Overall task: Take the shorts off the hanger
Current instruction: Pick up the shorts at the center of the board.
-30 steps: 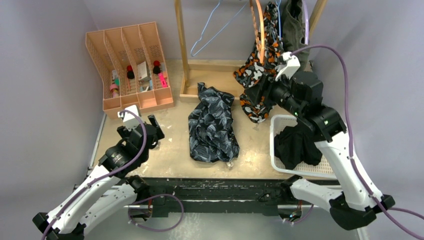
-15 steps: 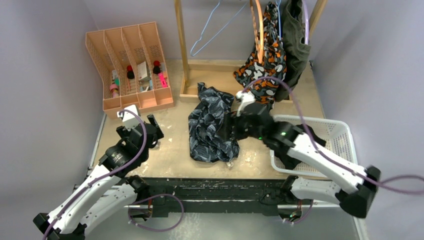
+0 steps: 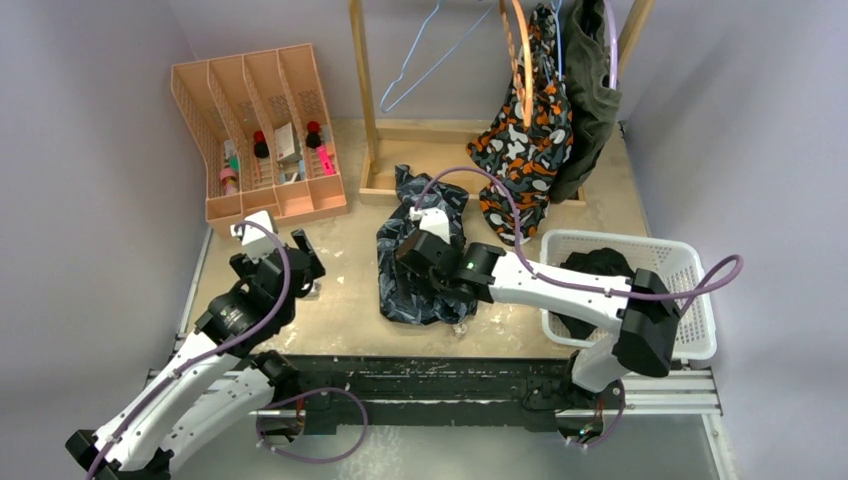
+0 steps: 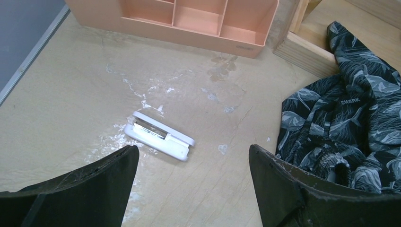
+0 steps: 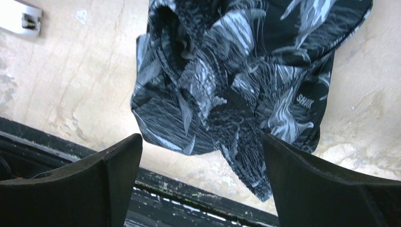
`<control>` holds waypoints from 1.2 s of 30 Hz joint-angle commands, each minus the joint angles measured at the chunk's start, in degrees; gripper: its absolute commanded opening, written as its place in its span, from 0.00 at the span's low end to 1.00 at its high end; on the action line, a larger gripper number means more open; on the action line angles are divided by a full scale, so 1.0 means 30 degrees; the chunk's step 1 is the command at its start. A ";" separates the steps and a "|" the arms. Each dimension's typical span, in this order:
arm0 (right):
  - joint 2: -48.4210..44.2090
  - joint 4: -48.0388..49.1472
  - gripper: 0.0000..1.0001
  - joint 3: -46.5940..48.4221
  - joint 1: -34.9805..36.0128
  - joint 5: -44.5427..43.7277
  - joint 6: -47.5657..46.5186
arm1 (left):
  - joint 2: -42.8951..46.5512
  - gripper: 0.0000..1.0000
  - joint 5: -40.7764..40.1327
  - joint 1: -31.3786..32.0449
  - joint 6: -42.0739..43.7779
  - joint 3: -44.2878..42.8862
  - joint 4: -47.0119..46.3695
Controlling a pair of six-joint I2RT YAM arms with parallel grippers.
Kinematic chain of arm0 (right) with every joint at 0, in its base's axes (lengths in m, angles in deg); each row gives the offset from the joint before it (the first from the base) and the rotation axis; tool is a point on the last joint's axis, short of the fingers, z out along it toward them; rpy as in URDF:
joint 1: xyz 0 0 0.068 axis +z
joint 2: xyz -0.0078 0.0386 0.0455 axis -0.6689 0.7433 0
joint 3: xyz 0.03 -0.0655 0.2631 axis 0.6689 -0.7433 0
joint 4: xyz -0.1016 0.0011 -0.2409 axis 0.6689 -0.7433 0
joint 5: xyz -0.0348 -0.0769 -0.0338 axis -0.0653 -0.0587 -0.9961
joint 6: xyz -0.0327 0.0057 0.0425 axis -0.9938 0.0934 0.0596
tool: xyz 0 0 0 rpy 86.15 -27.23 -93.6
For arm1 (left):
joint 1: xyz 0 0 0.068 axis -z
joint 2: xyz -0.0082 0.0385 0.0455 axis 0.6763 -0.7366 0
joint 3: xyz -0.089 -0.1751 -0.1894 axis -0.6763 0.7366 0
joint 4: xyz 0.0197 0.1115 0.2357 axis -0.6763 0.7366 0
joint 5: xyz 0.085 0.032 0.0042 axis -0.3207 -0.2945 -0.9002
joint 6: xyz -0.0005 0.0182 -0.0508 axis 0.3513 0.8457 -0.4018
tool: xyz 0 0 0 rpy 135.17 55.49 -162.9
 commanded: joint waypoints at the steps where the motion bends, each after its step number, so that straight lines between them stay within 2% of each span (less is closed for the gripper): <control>1: 0.1136 -0.0648 0.99 0.1737 0.0000 -0.1415 -0.0076 | -0.0382 0.86 -0.0500 -0.0080 -0.0277 -0.0404 -0.0129; 4: 0.2306 -0.0809 0.99 0.2536 0.0011 -0.0969 -0.0417 | -0.0327 0.87 -0.0663 -0.0089 -0.0416 -0.0449 -0.0006; 9: 0.4710 -0.2722 0.99 0.3991 -0.0066 -0.3266 0.0927 | 0.0153 0.87 -0.0911 -0.0099 -0.0572 -0.0395 0.0074; 13: 0.6117 -0.2796 0.99 0.3891 -0.0502 -0.3281 0.1432 | 0.0110 0.88 -0.0927 -0.0099 -0.0617 -0.0415 0.0092; 17: 0.5783 0.0057 0.99 0.1904 -0.1115 -0.2109 0.1581 | -0.0106 0.88 -0.0883 -0.0097 -0.0589 -0.0418 0.0074; 20: 0.5618 0.1941 0.93 0.0719 -0.1501 -0.0613 0.0938 | -0.0236 0.88 -0.0812 -0.0092 -0.0530 -0.0420 0.0055; 23: 0.6099 0.2044 0.80 0.0518 -0.1563 -0.0335 0.1153 | -0.0272 0.88 -0.0810 -0.0088 -0.0525 -0.0395 0.0036; 28: 0.5586 0.1707 0.47 -0.0066 -0.1568 -0.1234 0.1976 | -0.0214 0.88 -0.0809 -0.0084 -0.0521 -0.0403 0.0040; 33: 0.3474 0.0558 0.03 0.0226 -0.1190 -0.2847 0.2424 | -0.0278 0.88 -0.0755 -0.0107 -0.0478 -0.0401 0.0007; 34: 0.2903 0.0425 0.00 0.0253 -0.1147 -0.2956 0.2513 | -0.0277 0.88 -0.0737 -0.0118 -0.0463 -0.0417 0.0002; 36: 0.1337 0.0313 0.00 0.0286 -0.1014 -0.2774 0.2348 | -0.0355 0.88 -0.0722 -0.0140 -0.0470 -0.0423 0.0002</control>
